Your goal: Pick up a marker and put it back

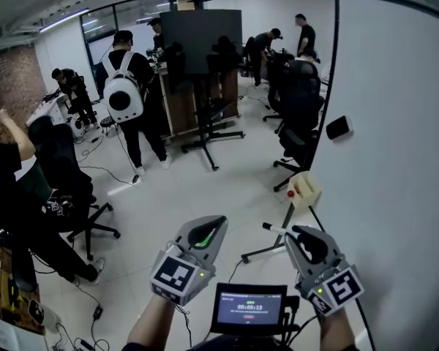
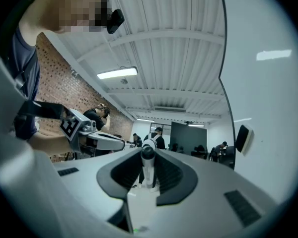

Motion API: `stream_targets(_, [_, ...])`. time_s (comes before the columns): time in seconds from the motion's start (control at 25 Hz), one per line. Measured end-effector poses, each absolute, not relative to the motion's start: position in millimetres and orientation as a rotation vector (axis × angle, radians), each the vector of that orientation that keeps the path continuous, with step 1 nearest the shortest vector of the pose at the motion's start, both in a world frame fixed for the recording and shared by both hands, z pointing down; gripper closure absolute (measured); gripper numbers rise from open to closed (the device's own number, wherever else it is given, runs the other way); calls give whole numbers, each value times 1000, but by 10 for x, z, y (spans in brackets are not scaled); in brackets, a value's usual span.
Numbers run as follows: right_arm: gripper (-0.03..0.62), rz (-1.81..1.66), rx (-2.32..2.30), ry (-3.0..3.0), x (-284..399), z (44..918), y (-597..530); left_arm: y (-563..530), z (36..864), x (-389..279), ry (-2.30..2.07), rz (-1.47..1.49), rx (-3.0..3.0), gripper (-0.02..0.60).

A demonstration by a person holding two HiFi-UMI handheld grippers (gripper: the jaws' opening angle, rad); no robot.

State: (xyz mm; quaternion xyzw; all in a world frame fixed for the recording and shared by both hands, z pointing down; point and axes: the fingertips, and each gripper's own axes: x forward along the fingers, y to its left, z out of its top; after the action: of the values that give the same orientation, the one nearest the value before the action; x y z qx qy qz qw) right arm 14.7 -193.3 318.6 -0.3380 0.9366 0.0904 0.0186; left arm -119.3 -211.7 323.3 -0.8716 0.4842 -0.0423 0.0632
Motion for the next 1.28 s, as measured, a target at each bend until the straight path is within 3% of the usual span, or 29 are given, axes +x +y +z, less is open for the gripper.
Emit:
stream_targets(0.56, [505,270,-1240,2923,-574,3206,-499,-875,3368,-1963,1339,-19,-2789,584])
stream_targets(1.28, [505,314,-1356,2799,743,3053,947,353,3192,-457,1122,-7,-2832,584])
